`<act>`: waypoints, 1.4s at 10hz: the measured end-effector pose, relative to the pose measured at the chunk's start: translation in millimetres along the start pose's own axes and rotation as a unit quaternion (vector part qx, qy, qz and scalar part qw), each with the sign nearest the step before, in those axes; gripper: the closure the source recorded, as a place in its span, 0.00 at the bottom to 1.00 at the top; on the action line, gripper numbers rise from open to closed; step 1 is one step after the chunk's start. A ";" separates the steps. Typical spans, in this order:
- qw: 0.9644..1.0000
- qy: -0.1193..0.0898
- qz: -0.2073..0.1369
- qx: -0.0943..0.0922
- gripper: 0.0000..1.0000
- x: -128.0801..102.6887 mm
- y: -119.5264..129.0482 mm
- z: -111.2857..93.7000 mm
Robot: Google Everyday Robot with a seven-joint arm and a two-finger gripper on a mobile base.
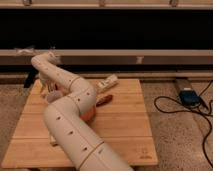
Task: Place the eraser in the ceramic cup
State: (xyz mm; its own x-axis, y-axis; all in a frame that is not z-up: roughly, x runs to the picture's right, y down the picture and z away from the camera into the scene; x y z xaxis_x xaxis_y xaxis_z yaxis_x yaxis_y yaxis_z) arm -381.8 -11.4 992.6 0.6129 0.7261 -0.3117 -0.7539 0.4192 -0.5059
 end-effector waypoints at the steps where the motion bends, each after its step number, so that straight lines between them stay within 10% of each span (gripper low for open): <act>1: 1.000 0.000 0.000 0.000 0.20 0.1 -0.5 -0.1; 5: 1.000 0.000 -0.001 0.000 0.20 0.0 0.5 0.1; 10: 0.989 -0.109 -0.011 -0.097 0.20 3.8 -0.7 -60.5; 14: 0.986 -0.118 -0.026 -0.112 0.20 7.2 6.0 -72.0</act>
